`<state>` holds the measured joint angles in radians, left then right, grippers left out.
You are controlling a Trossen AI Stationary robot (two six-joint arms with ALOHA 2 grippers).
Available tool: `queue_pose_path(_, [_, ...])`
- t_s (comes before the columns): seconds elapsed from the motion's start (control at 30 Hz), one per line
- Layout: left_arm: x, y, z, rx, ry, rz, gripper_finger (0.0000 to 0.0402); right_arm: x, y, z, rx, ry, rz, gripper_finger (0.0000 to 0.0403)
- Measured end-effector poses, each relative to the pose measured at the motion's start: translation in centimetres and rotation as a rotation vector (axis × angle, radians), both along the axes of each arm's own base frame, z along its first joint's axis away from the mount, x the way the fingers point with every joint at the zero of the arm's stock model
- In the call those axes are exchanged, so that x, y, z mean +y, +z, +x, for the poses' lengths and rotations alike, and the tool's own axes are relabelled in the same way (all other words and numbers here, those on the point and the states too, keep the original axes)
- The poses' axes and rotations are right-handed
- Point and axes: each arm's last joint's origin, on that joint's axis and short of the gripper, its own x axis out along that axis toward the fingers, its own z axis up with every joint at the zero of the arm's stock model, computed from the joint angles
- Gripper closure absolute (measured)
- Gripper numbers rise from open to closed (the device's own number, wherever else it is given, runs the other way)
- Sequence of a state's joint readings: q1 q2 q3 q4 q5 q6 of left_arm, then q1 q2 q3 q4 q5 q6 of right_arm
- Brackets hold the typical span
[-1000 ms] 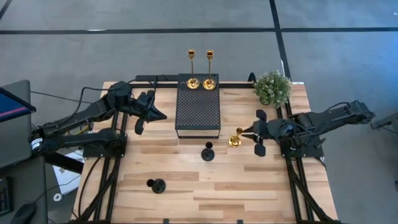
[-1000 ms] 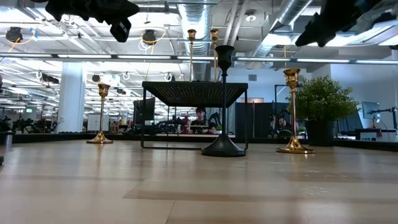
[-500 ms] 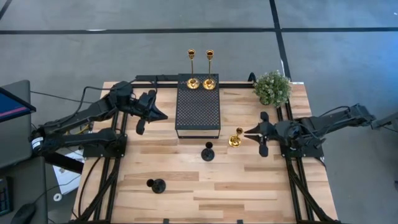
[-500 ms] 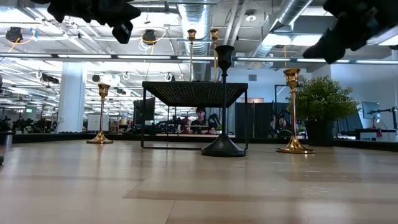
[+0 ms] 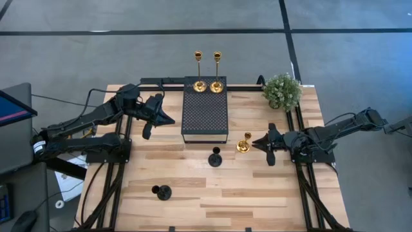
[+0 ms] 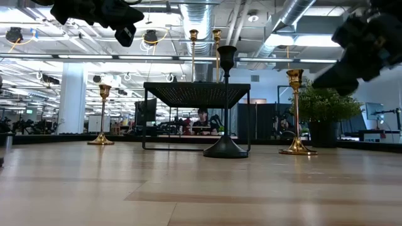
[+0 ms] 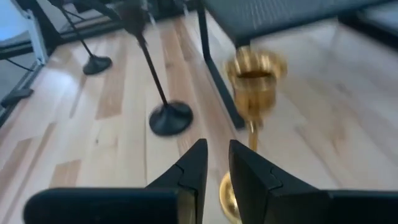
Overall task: Pick & Place candle stick holders
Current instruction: Put the bottom small gold candle holder on the shelf
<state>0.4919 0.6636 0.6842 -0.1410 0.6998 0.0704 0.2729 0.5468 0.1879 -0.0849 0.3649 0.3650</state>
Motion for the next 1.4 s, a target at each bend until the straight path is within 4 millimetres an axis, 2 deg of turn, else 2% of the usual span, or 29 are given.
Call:
queue_pose_path(0.2, [0.0, 0.0, 0.0, -0.001, 0.000, 0.001, 0.0396, -0.1, -1.8, -0.3, 0.054, -0.029, 0.041, 0.0345])
queue_pose_path(0.53, [0.0, 0.0, 0.0, -0.004, 0.000, 0.002, 0.0396, -0.2, -2.6, -0.2, 0.089, -0.086, 0.011, 0.0329])
queue_pose_path(0.67, [0.0, 0.0, 0.0, -0.004, 0.000, 0.002, 0.0396, -0.3, -2.8, -0.1, 0.093, -0.134, -0.014, 0.0292])
queue_pose_path(0.93, [0.0, 0.0, 0.0, -0.003, 0.000, 0.002, 0.0396, -0.2, -2.7, 0.7, 0.049, -0.155, -0.012, 0.0187])
queue_pose_path(1.03, [0.0, 0.0, 0.0, -0.003, 0.000, 0.002, 0.0396, -0.1, -2.8, 1.0, 0.055, -0.155, -0.014, 0.0166])
queue_pose_path(1.13, [0.0, 0.0, 0.0, -0.003, 0.000, 0.002, 0.0396, -0.1, -3.1, 1.3, 0.061, -0.181, -0.032, 0.0165])
queue_pose_path(1.4, [0.0, 0.0, 0.0, 0.000, -0.001, 0.000, 0.0396, -0.4, -3.3, 2.3, 0.028, -0.233, -0.042, 0.0191])
